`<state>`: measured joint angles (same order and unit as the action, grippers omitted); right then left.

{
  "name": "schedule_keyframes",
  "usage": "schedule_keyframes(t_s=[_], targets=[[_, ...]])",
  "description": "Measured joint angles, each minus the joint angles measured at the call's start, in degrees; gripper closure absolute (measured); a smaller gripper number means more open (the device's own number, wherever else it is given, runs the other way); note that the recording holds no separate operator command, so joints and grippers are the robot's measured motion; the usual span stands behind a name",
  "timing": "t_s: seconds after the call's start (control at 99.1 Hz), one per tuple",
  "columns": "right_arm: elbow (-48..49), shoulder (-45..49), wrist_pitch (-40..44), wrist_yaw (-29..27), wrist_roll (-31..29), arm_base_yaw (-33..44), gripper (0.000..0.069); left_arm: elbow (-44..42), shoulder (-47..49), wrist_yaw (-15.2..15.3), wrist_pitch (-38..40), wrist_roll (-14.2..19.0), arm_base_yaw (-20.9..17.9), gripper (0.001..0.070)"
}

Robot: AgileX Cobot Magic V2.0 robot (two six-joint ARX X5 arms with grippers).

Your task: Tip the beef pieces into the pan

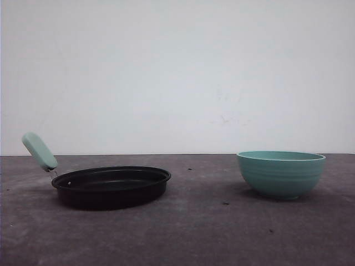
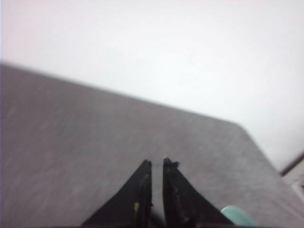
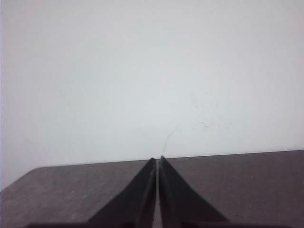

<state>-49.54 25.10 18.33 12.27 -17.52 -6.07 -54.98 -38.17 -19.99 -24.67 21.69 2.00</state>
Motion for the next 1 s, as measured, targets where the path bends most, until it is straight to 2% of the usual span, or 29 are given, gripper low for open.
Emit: schedule_keyframes(t_s=[0.131,0.212,0.283,0.333,0.434,0.474,0.515,0.616,0.787,0.918,0.999], targets=[[-12.7,10.1,7.6,1.4,1.6,0.0,0.0684,-9.0,-6.2,-2.4,-0.7,-0.1,1.3,0.0692],[-18.2,14.4,11.4,2.5,3.0,0.0,0.0683,-11.8,-7.2,-2.6,-1.8,-0.1,2.1,0.0686],[-20.3,16.7,13.7,4.3,4.0,0.0,0.0648,-12.3,-7.0,-2.6,-2.5,-0.1,2.5,0.0616],[-20.5,17.3,14.5,5.5,4.3,0.0,0.0546,-12.3,-7.0,-2.5,-3.8,-0.1,2.6,0.0492],[-20.5,17.6,16.4,5.7,4.7,0.0,0.0231,-12.3,-6.9,-2.3,-6.4,-0.2,2.8,0.0198],[-20.5,17.5,16.7,5.7,4.7,0.0,0.0111,-12.3,-6.9,-2.2,-7.0,-0.3,2.8,0.012],[-20.5,17.4,16.8,5.7,4.7,0.0,0.0001,-12.3,-7.2,-2.1,-7.4,-0.3,2.8,0.0077],[-20.5,17.2,17.0,5.6,5.1,0.0,0.0007,-12.3,-7.6,-2.0,-7.9,-0.6,2.8,0.0037],[-20.5,17.3,18.9,5.6,5.2,0.0,0.0007,-10.6,-8.7,-2.0,-6.7,-0.8,4.4,0.0032],[-20.5,17.2,21.4,5.6,5.3,0.0,0.0007,-3.3,-10.2,-2.1,-3.2,-0.6,4.7,0.0032],[-20.5,16.6,23.5,5.6,5.3,0.0,0.0007,3.5,-12.2,-2.1,0.4,1.4,4.7,0.0032]])
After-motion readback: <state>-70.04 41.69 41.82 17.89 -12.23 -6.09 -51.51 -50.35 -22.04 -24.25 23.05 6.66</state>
